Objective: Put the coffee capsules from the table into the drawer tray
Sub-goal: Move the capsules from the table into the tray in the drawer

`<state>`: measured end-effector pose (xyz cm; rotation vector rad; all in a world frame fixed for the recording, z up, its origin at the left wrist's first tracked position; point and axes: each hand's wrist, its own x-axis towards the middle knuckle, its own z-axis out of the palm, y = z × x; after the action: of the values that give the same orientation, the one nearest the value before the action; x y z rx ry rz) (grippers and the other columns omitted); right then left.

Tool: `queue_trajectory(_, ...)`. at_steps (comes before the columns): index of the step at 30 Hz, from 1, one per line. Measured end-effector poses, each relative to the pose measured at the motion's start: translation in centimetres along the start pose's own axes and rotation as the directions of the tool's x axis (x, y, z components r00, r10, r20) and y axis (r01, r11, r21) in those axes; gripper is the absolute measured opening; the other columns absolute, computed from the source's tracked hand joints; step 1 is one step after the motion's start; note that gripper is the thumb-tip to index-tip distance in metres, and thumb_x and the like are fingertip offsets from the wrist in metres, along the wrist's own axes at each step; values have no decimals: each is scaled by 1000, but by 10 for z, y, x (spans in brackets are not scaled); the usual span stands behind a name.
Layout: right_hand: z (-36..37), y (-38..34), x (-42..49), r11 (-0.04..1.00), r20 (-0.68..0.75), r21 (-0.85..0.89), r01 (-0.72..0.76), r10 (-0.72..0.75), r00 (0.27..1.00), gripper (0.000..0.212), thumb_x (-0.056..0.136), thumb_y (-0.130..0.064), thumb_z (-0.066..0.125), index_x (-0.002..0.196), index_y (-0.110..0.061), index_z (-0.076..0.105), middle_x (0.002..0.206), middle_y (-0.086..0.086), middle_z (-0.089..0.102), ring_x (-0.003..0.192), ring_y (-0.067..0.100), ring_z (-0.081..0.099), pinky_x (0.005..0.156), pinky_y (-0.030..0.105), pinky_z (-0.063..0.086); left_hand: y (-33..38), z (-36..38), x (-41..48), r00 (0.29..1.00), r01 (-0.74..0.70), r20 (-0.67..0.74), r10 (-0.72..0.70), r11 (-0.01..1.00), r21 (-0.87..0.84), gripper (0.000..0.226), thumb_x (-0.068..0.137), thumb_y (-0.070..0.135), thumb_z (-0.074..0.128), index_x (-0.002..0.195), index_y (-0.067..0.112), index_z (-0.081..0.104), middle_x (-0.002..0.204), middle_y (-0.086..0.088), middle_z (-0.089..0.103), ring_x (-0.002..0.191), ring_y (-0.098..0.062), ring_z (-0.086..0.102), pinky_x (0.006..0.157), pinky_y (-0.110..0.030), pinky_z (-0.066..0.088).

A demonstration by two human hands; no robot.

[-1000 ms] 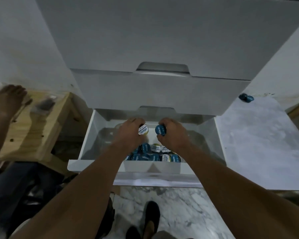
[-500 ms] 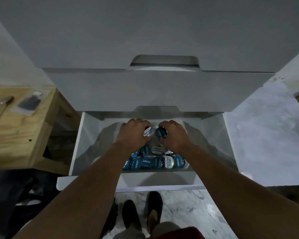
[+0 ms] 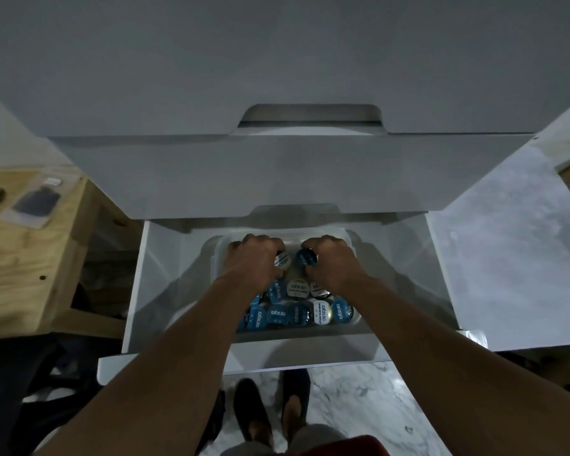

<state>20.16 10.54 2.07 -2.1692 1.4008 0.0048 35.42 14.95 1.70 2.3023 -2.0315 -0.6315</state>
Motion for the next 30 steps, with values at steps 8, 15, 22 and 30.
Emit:
queue_trajectory(8, -8, 1, -1, 999, 10, 32, 2, -2, 1000, 34, 84, -22, 68, 113, -5, 67, 115, 16, 63, 107, 27, 57, 91, 32, 48, -1, -1, 2, 999, 1, 36, 1, 999, -51, 40, 78, 34, 72, 116, 28, 60, 109, 0, 66, 102, -22, 59, 90, -40, 46)
queue_trajectory(15, -7, 1, 0, 999, 6, 33, 41, -41, 999, 37, 86, -16, 66, 123, -13, 64, 121, 13, 64, 112, 26, 56, 93, 27, 42, -6, -3, 4, 999, 24, 43, -19, 991, -135, 31, 84, 29, 68, 114, 26, 66, 115, -3, 67, 108, -23, 60, 97, -41, 45)
queue_trajectory(22, -8, 2, -2, 997, 45, 30, 67, -68, 997, 35, 83, -12, 67, 117, -13, 67, 111, 11, 69, 101, 25, 62, 84, 23, 45, -6, -3, 2, 998, 25, 68, -16, 992, -124, 36, 82, 32, 70, 118, 28, 65, 117, 0, 68, 108, -21, 61, 98, -42, 45)
queue_trajectory(30, -5, 3, -3, 996, 56, 42, 78, -80, 995, 38, 81, -11, 70, 118, -12, 66, 112, 11, 69, 101, 24, 61, 84, 22, 45, -5, -3, -1, 998, 22, 57, -17, 995, -99, 37, 83, 33, 70, 119, 28, 64, 117, 0, 68, 109, -21, 60, 99, -43, 44)
